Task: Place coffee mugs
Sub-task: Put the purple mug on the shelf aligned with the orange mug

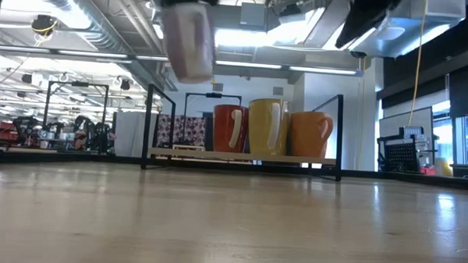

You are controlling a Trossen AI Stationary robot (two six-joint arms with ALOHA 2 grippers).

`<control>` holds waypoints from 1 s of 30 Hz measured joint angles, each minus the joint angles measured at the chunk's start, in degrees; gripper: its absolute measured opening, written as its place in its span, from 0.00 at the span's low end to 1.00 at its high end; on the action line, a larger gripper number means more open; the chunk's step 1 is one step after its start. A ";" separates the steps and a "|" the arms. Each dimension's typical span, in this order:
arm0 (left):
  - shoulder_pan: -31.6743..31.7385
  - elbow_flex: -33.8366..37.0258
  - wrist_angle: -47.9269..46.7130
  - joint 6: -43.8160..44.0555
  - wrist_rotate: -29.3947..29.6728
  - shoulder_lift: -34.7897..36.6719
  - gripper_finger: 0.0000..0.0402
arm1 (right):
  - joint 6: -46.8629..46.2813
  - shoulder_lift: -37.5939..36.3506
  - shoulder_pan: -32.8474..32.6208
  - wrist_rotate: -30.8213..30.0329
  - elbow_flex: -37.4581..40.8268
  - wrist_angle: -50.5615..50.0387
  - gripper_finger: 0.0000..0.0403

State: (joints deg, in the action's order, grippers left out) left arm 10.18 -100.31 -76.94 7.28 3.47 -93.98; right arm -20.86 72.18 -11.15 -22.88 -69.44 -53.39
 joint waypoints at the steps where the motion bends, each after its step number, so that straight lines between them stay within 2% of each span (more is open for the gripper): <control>1: 1.24 -1.41 -0.31 -1.60 0.01 -1.51 0.04 | 0.01 0.00 0.75 -0.17 0.11 -1.07 0.24; 6: 6.30 -7.02 -0.55 -8.92 0.16 -8.33 0.04 | 0.15 -0.13 4.51 -0.54 0.78 -5.26 0.24; 13: 11.92 -12.11 0.76 -16.97 0.08 -15.57 0.04 | 2.68 -0.15 7.96 -0.06 2.95 -5.75 0.24; 20: 15.50 -13.38 3.45 -21.71 -0.05 -20.49 0.04 | 2.05 -0.15 8.67 3.00 6.05 -3.84 0.24; 30: 17.33 -13.40 7.14 -27.56 -0.16 -24.81 0.04 | 1.89 -0.76 8.67 2.49 6.05 -3.79 0.24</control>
State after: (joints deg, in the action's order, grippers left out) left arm 27.51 -113.71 -69.81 -20.28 3.31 -118.79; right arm -18.97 71.42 -2.48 -20.38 -63.40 -57.18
